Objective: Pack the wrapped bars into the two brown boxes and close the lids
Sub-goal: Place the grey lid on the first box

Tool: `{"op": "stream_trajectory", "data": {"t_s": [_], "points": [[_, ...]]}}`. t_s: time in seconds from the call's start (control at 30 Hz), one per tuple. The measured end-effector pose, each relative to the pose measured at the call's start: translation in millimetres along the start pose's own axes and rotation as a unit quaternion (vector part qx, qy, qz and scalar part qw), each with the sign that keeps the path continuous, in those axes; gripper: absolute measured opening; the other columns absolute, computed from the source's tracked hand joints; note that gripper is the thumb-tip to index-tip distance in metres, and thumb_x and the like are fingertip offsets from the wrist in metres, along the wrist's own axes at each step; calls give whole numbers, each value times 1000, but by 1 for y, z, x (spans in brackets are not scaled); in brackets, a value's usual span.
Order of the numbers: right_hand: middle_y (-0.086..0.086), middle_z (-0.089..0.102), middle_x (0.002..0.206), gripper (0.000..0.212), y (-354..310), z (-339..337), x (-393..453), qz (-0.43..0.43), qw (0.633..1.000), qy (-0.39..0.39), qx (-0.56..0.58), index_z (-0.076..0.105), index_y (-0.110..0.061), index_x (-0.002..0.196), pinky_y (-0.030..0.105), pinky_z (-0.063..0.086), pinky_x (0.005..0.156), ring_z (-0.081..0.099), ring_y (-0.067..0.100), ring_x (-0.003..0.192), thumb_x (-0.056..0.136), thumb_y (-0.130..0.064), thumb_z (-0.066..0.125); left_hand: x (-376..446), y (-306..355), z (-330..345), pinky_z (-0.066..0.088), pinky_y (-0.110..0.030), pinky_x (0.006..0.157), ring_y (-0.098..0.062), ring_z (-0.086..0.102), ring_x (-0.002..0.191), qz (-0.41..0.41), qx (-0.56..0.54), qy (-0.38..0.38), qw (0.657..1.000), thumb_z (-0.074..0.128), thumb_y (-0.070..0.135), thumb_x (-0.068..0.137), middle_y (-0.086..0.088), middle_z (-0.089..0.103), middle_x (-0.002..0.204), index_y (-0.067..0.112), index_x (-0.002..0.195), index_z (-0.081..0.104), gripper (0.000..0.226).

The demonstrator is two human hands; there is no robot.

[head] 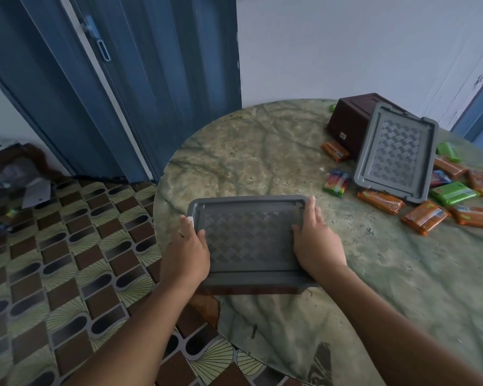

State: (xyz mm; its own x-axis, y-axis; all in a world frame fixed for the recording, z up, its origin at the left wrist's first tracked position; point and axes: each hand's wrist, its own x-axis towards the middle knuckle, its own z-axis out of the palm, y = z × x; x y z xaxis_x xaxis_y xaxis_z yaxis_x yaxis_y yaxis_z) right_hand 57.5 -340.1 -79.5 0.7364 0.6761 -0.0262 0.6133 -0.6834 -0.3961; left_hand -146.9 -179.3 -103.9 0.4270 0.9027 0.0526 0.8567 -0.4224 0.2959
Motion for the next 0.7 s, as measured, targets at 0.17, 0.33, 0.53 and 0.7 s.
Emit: {"op": "stream_trajectory", "data": {"t_s": [0.17,0.33,0.53,0.7], "points": [[6,71,122,43,24,-2,7,190,910,-35,368,63,-17,131,38,55,86,66,18,99,103,-47,52,-2,3,-2,51,-49,81,-43,59,120,-12,-12,-10,1000,23,45,109,-25,43,152,8,162,9,66],[7,66,105,31,20,1,13,213,871,-42,441,57,-11,118,31,44,61,61,17,84,101,-38,59,-1,1,-2,52,-48,79,-42,61,118,-5,-12,-5,1000,22,46,108,-25,44,151,10,161,9,66],[4,66,106,35,23,3,12,204,882,-48,421,54,-18,121,33,46,61,64,18,88,101,-46,57,4,-1,-1,54,-52,83,-45,58,115,11,19,15,1000,30,42,106,-31,54,133,-1,153,24,64],[-2,66,103,37,26,-2,9,186,903,-56,383,57,-20,121,30,44,59,63,13,86,101,-51,56,12,11,-11,43,-49,91,-42,45,115,41,48,75,995,63,27,94,-26,48,130,10,150,37,64]]}}
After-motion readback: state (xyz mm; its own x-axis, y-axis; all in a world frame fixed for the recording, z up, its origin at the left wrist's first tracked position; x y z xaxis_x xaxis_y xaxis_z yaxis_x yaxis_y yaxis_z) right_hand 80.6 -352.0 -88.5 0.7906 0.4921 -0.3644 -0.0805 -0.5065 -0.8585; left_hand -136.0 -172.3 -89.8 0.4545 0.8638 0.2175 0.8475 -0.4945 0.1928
